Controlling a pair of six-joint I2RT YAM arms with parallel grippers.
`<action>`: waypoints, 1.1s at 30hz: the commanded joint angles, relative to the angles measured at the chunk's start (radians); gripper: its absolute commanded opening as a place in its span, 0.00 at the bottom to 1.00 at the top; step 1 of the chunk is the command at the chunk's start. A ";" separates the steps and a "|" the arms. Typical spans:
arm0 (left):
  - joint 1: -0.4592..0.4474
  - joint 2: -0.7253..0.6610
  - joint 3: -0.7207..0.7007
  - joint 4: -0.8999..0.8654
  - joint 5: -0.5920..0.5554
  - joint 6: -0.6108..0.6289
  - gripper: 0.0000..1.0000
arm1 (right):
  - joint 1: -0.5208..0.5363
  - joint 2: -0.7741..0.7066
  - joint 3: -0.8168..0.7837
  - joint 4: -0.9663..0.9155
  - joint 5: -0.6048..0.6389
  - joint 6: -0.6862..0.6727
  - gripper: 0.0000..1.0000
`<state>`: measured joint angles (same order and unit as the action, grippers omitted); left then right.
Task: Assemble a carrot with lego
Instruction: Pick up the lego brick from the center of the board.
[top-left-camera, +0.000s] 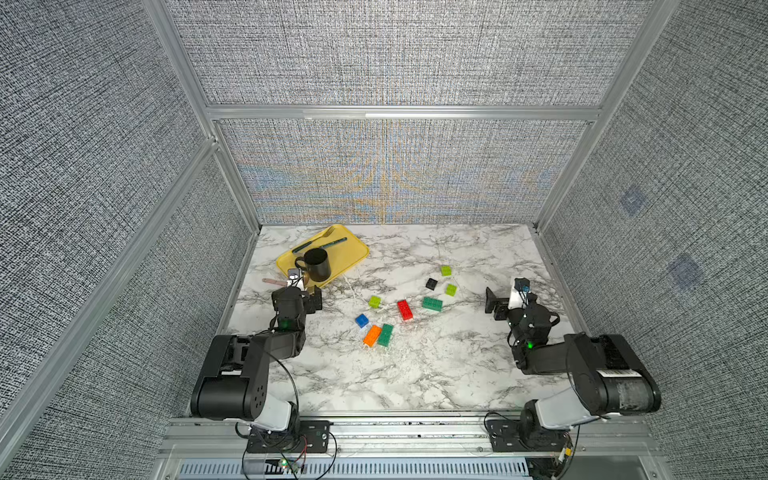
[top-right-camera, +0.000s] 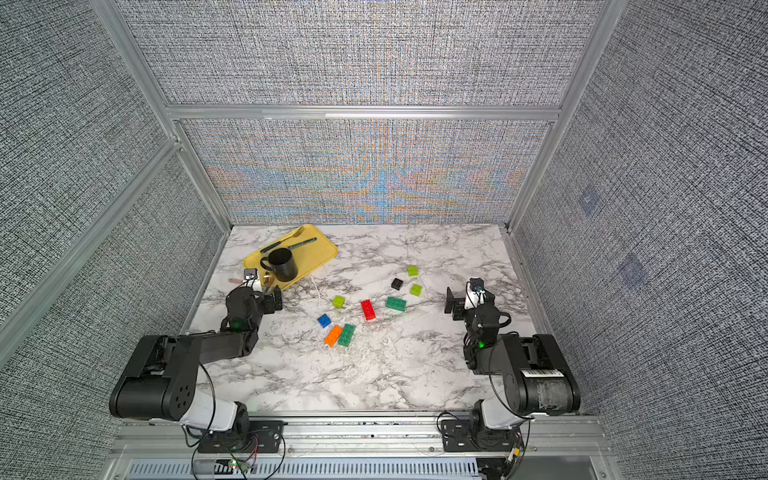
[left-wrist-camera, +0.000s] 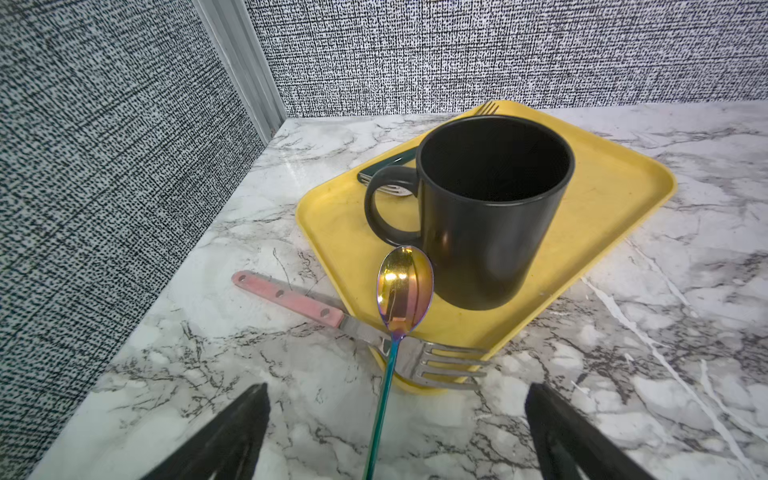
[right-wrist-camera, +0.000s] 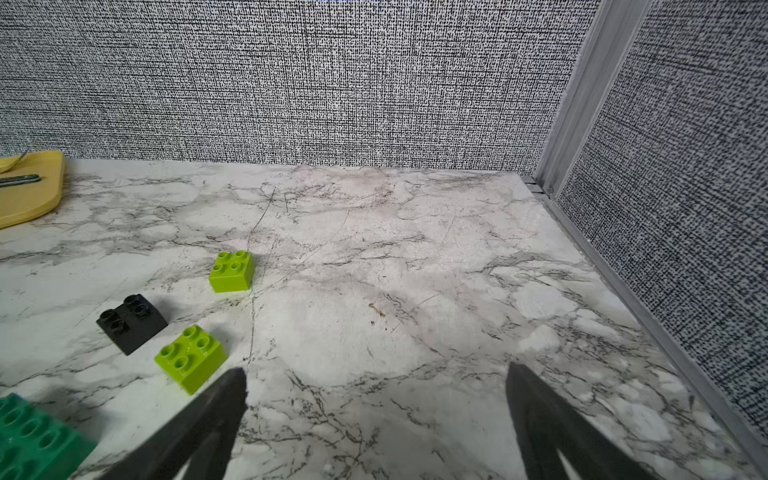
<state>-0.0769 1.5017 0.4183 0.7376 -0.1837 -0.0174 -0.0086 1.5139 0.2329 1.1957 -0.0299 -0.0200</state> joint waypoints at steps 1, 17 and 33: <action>0.000 0.000 0.004 0.024 0.006 0.009 0.99 | 0.000 0.001 0.005 0.019 0.007 0.008 0.99; 0.001 0.000 0.005 0.024 0.006 0.008 0.99 | 0.000 0.001 0.004 0.019 0.005 0.009 0.99; -0.004 -0.275 0.297 -0.685 0.203 -0.377 0.95 | -0.022 -0.447 0.189 -0.606 0.036 0.369 0.98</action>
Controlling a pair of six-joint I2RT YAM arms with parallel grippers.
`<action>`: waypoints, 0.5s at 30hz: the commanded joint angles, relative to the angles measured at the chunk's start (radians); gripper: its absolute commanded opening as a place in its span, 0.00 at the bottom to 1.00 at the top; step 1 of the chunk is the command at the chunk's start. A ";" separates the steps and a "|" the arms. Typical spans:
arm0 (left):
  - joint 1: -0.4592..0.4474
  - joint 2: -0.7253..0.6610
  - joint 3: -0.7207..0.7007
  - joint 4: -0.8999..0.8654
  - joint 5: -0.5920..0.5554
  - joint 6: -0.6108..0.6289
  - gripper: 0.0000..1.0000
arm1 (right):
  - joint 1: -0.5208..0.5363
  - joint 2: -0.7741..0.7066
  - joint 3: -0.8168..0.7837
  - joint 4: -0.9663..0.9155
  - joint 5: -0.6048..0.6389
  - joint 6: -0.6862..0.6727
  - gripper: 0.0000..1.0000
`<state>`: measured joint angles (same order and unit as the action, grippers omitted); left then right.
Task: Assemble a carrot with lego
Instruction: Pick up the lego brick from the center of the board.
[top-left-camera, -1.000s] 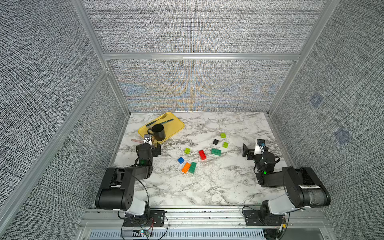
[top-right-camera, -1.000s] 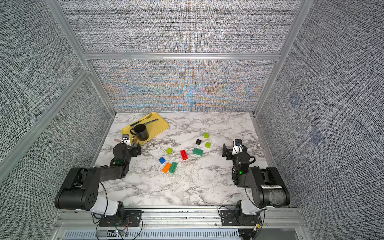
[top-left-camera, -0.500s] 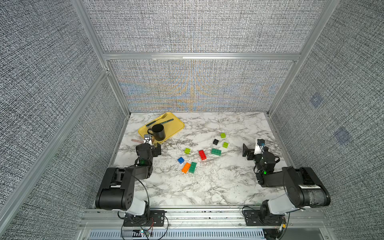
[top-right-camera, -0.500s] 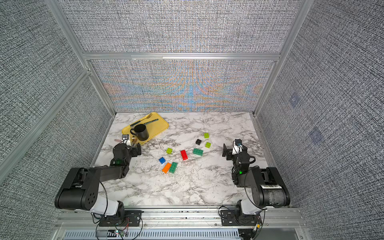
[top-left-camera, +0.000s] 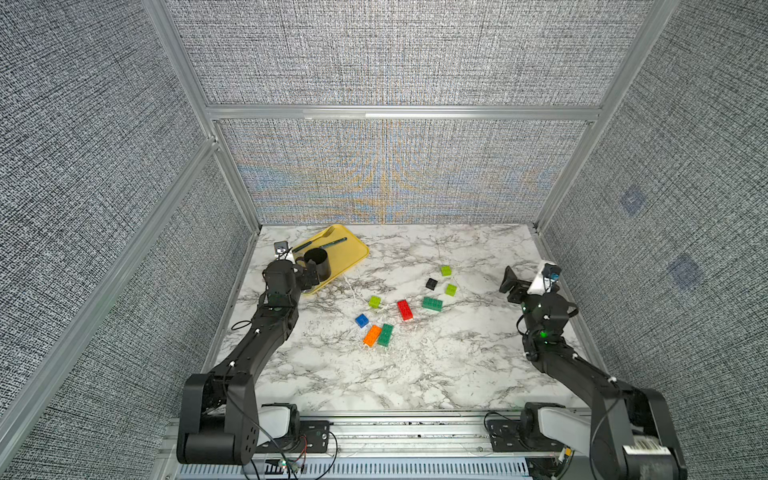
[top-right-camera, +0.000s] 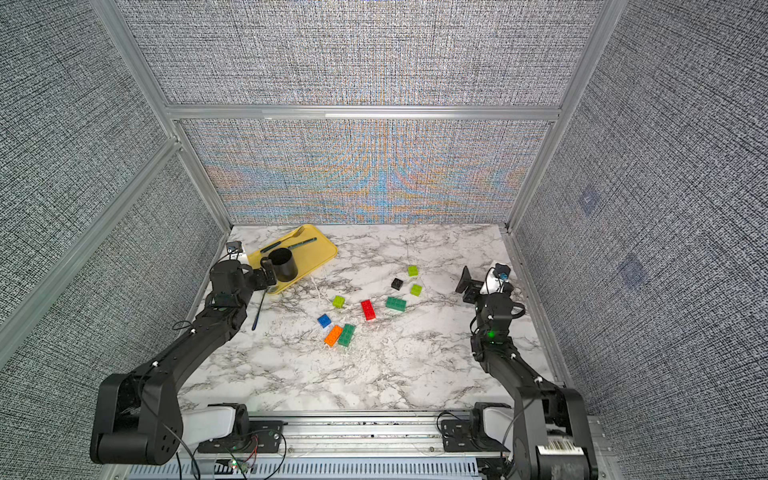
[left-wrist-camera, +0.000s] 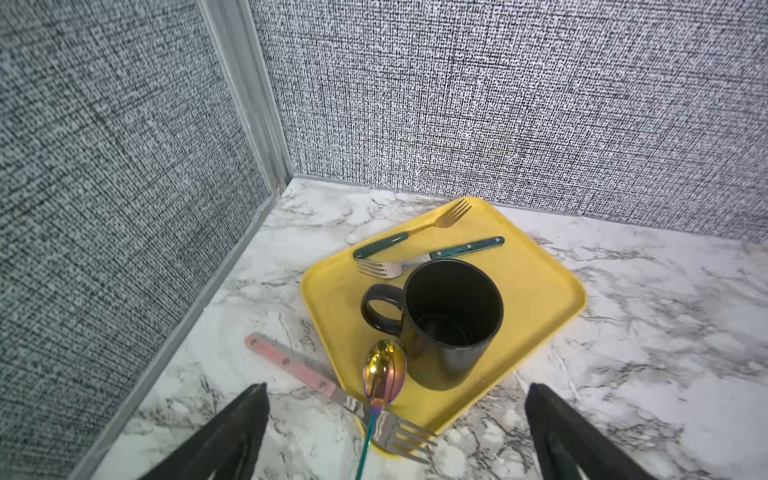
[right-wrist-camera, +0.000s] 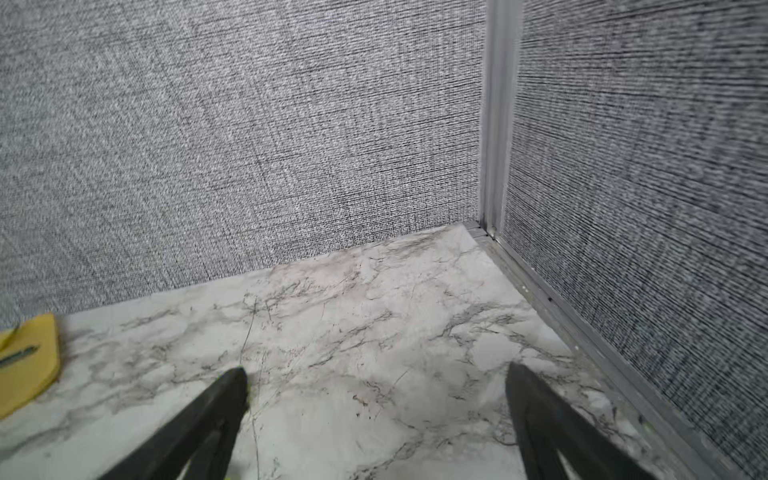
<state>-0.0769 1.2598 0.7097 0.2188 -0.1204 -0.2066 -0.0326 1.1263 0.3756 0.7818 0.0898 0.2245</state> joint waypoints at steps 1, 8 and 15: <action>-0.011 -0.043 0.003 -0.167 0.193 -0.243 0.93 | 0.011 -0.075 0.062 -0.236 -0.120 0.135 0.98; -0.213 -0.031 0.036 -0.461 0.284 -0.316 0.89 | 0.324 -0.082 0.160 -0.538 -0.134 0.060 0.98; -0.444 0.052 0.107 -0.676 0.181 -0.250 0.85 | 0.545 0.137 0.236 -0.590 -0.237 0.079 0.97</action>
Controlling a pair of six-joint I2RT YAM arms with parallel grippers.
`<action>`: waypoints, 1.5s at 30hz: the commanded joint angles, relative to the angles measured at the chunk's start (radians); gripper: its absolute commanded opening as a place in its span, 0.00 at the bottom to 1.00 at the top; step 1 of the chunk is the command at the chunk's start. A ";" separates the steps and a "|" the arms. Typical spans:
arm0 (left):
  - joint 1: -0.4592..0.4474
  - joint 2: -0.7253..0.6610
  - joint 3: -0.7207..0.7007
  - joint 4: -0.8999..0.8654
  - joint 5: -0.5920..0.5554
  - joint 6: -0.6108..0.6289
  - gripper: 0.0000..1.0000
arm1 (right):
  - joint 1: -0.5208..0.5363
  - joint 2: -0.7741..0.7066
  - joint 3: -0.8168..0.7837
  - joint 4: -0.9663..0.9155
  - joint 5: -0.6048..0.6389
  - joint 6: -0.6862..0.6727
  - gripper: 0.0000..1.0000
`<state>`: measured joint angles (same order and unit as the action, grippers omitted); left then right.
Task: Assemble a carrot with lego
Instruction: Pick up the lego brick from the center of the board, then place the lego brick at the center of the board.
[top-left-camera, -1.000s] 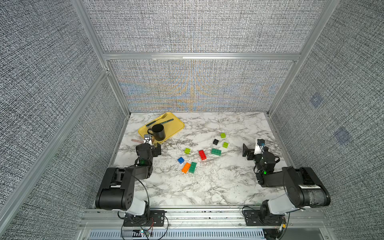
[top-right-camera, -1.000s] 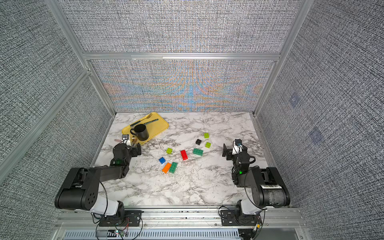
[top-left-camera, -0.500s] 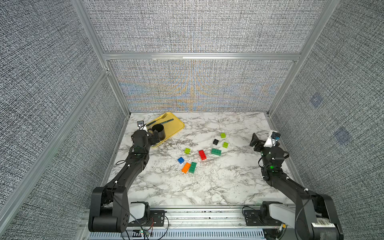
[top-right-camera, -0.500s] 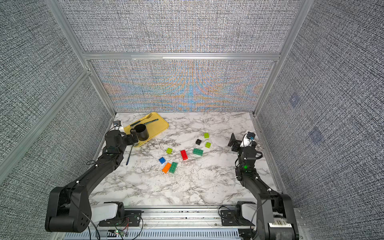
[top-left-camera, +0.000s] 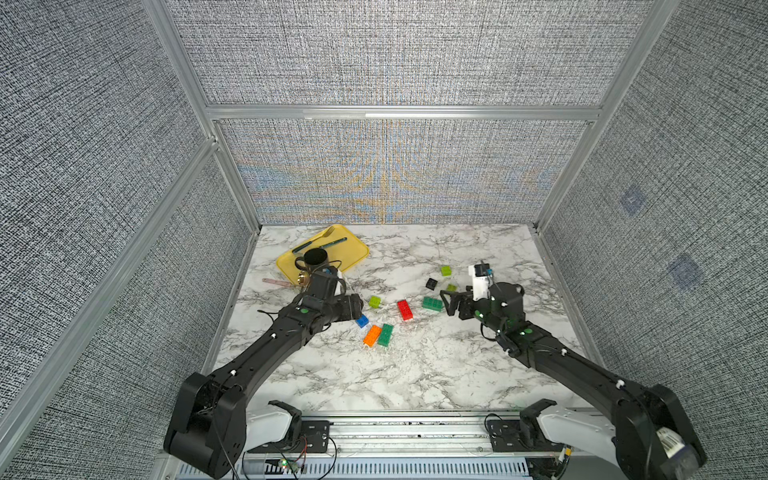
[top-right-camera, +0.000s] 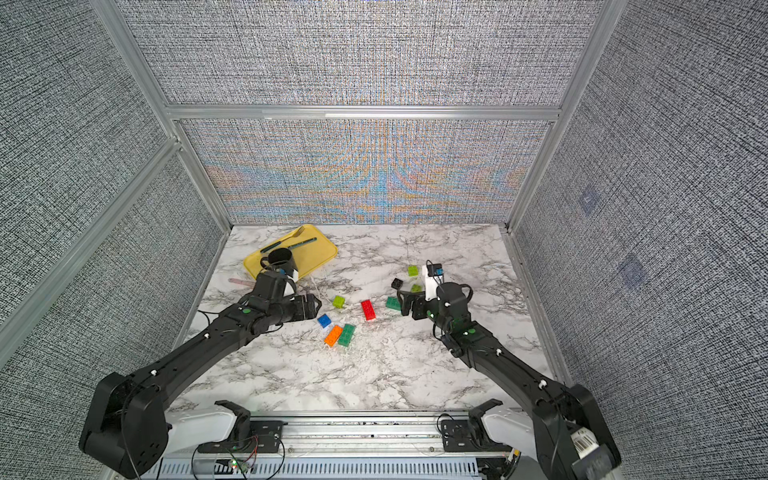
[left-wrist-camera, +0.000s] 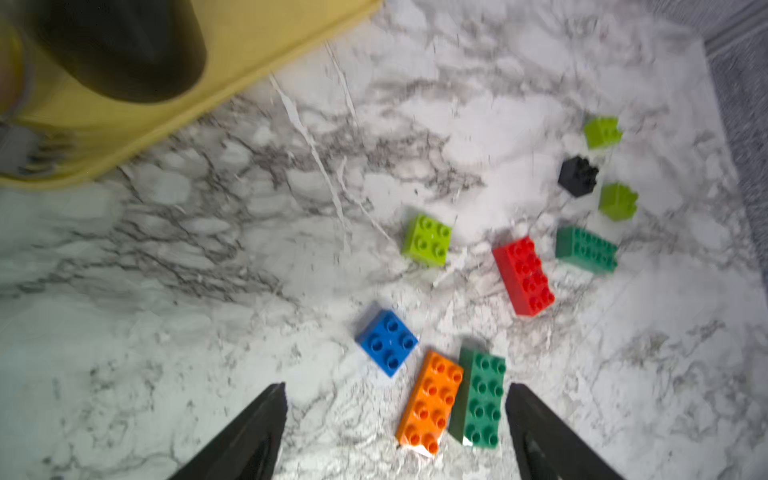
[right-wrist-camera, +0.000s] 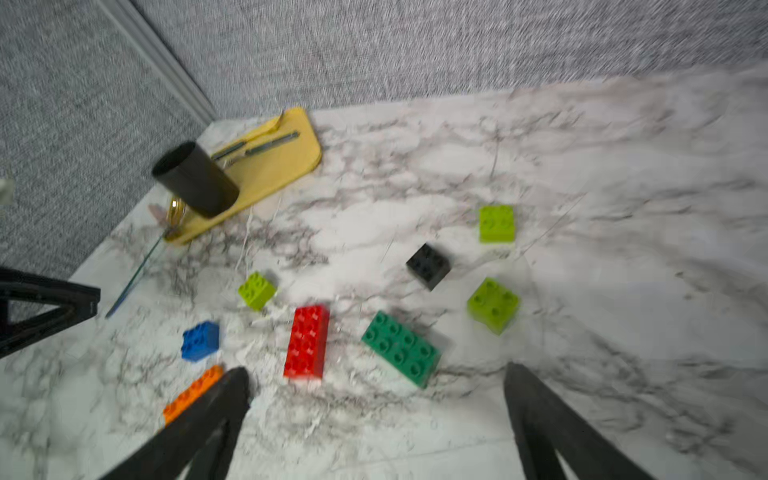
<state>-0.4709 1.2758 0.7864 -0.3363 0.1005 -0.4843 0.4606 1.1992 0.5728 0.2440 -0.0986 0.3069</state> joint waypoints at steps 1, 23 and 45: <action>-0.072 0.070 0.051 -0.123 -0.044 0.037 0.84 | 0.075 0.105 0.062 -0.058 -0.035 -0.016 0.97; -0.124 0.797 0.627 -0.242 -0.117 0.237 0.62 | 0.121 0.314 0.134 -0.040 -0.014 -0.041 0.94; -0.460 0.425 0.398 -0.199 -0.285 -0.240 0.26 | -0.158 0.153 -0.002 -0.008 -0.089 0.028 0.94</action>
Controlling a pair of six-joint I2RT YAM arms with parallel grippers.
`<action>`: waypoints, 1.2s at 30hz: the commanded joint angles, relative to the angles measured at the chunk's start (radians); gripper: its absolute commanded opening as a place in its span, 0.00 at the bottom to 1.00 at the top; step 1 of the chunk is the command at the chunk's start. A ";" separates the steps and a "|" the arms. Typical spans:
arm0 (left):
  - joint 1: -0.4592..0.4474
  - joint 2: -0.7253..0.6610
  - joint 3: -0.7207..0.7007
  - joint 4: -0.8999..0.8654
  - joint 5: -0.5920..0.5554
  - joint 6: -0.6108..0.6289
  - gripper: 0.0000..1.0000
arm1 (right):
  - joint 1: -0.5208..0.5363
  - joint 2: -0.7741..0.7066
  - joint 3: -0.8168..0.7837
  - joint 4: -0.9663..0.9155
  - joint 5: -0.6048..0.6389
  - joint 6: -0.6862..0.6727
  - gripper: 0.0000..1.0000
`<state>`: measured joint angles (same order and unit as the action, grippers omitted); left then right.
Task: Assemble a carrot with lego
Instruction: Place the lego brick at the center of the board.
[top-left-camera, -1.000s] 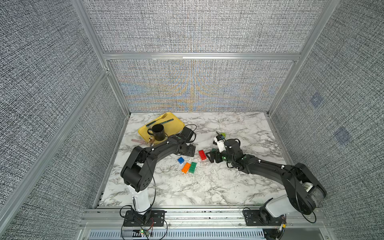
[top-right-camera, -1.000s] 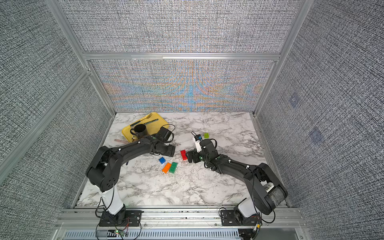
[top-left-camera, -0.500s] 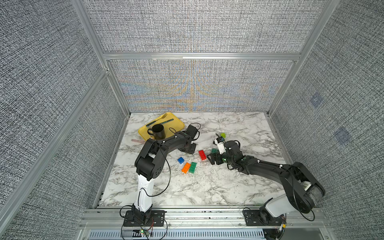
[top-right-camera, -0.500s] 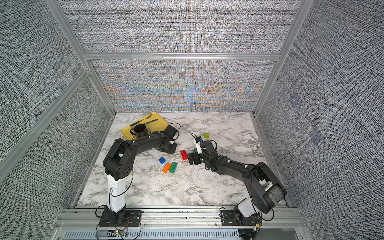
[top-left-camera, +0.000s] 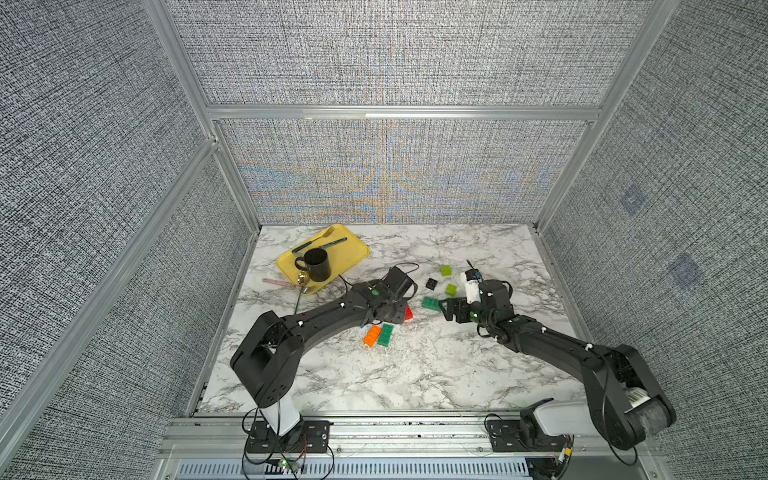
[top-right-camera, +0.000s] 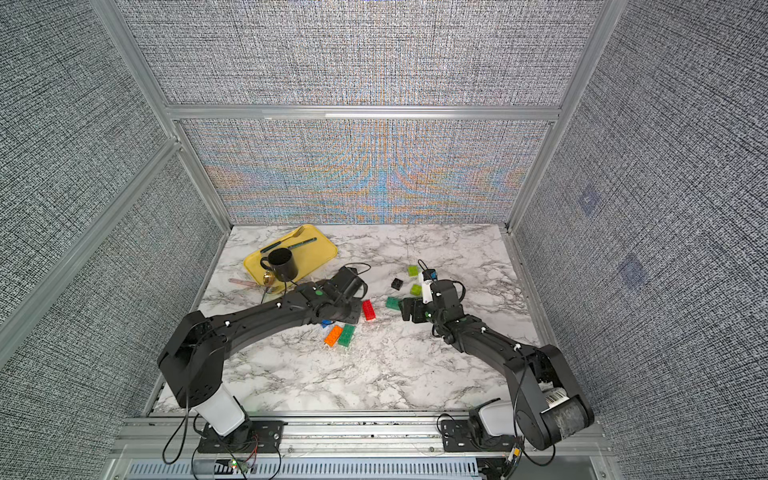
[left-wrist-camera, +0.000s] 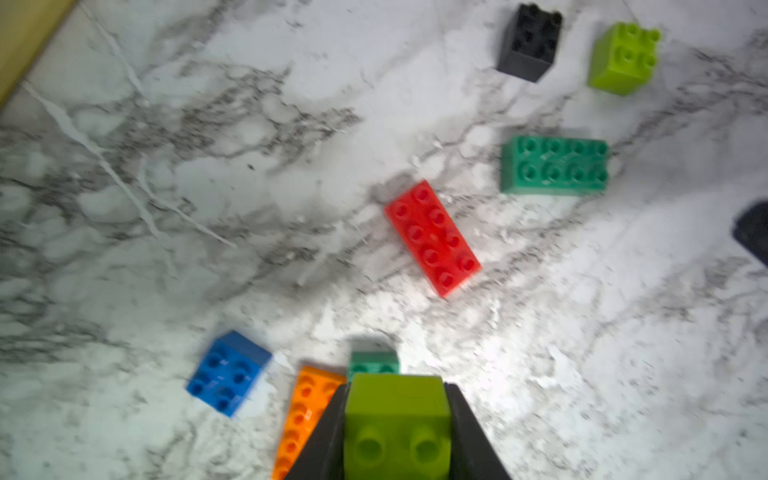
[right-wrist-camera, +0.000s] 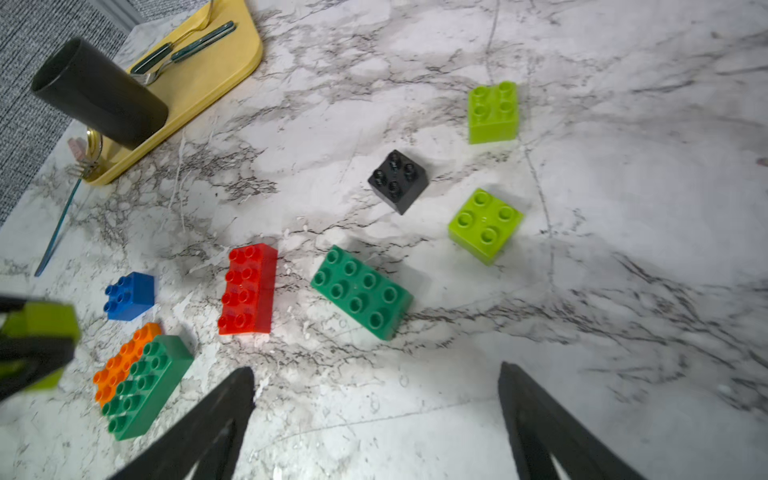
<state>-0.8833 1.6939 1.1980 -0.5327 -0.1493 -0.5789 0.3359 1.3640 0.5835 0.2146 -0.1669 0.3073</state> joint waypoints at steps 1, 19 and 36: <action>-0.078 0.024 -0.016 0.001 -0.038 -0.179 0.26 | -0.056 -0.016 -0.019 0.022 -0.021 0.036 0.94; -0.157 0.326 0.136 -0.017 -0.006 -0.237 0.35 | -0.116 -0.007 -0.036 0.106 0.049 0.153 0.91; -0.115 0.098 0.037 -0.031 -0.058 -0.158 0.65 | -0.006 0.400 0.264 0.102 0.230 0.221 0.82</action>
<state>-1.0069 1.8217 1.2484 -0.5491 -0.1661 -0.7639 0.3206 1.7336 0.8089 0.3206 -0.0326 0.5129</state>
